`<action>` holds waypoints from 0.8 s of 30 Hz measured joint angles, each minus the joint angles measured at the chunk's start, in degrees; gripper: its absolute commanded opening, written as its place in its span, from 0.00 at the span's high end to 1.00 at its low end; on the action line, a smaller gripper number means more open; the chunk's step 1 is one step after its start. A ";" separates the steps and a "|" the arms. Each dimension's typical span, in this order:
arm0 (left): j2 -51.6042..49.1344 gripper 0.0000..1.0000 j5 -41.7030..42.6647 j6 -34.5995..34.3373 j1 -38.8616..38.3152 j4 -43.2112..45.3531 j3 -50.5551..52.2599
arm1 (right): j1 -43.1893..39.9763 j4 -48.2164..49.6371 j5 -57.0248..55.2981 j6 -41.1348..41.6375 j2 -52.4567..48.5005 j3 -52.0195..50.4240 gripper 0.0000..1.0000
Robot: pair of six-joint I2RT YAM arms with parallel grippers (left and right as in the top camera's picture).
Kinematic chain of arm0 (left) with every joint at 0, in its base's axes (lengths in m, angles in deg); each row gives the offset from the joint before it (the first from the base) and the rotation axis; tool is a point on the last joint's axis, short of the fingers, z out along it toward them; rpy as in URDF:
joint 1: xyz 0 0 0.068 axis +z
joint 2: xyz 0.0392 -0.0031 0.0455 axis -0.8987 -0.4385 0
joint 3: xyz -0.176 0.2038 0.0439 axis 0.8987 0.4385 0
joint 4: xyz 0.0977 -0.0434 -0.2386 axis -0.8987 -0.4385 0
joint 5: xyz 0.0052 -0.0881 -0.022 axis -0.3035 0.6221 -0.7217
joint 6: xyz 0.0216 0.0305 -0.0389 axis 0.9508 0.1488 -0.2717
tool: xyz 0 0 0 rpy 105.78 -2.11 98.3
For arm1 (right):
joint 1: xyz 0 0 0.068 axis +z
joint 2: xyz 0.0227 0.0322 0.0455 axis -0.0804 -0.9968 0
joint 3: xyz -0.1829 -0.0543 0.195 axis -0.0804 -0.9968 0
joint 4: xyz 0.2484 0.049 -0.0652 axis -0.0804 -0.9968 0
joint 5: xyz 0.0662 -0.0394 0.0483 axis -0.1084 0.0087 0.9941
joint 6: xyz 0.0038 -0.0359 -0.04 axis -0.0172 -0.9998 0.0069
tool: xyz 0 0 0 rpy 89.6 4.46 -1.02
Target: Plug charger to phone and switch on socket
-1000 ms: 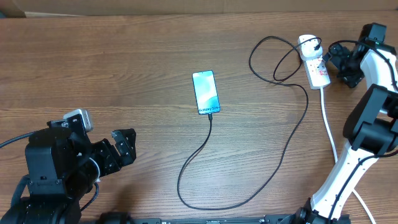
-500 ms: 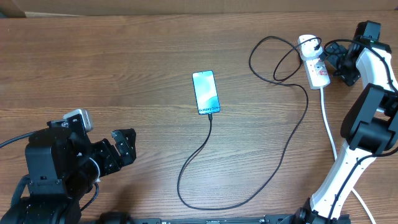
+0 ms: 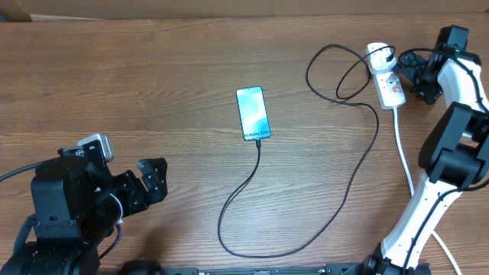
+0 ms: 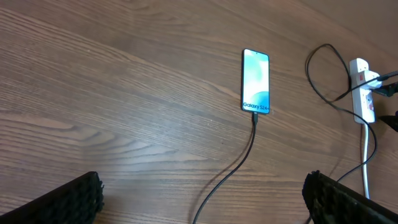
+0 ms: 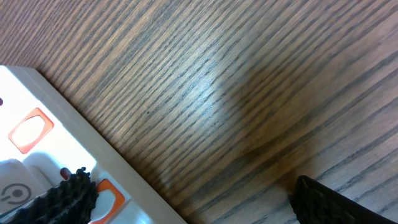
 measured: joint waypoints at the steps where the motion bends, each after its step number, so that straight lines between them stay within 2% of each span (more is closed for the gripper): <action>1: 0.00 0.00 0.00 -0.02 0.00 0.00 0.00 | -0.02 0.00 0.13 -0.11 -0.02 0.04 0.00; 24: 0.00 0.00 0.00 -0.02 0.00 0.00 0.00 | -0.24 -1.60 0.96 -1.33 -0.35 1.01 0.00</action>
